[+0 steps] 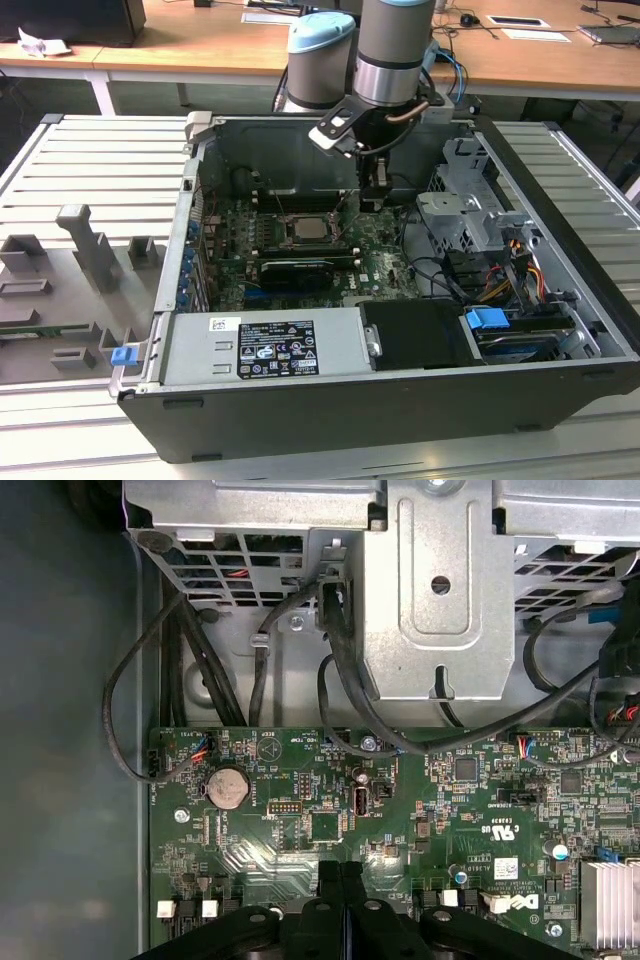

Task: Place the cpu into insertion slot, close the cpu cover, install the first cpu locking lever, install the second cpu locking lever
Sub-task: 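Close the cpu cover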

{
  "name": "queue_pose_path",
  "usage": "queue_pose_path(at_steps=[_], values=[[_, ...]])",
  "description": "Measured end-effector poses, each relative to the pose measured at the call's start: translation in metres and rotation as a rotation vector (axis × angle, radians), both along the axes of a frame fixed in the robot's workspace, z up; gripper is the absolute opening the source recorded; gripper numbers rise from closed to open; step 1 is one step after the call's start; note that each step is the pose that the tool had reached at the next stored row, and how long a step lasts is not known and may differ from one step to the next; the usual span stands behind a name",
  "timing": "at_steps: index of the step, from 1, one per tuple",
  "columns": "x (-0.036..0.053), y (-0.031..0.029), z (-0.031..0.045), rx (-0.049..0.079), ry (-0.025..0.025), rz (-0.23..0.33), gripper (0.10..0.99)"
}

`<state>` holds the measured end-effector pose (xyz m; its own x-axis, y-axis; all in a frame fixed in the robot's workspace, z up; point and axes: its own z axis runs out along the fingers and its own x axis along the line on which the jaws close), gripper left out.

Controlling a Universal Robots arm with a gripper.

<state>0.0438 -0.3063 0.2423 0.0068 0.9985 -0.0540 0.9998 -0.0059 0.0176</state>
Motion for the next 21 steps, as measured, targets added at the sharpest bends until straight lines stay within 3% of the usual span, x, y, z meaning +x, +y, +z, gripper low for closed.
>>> queue_pose_path(at_steps=[18,21], values=[[-0.0086,0.0,-0.0001,0.0,0.0,0.0,0.106],[-0.0181,0.0,-0.0003,0.0,0.0,0.0,0.106]])
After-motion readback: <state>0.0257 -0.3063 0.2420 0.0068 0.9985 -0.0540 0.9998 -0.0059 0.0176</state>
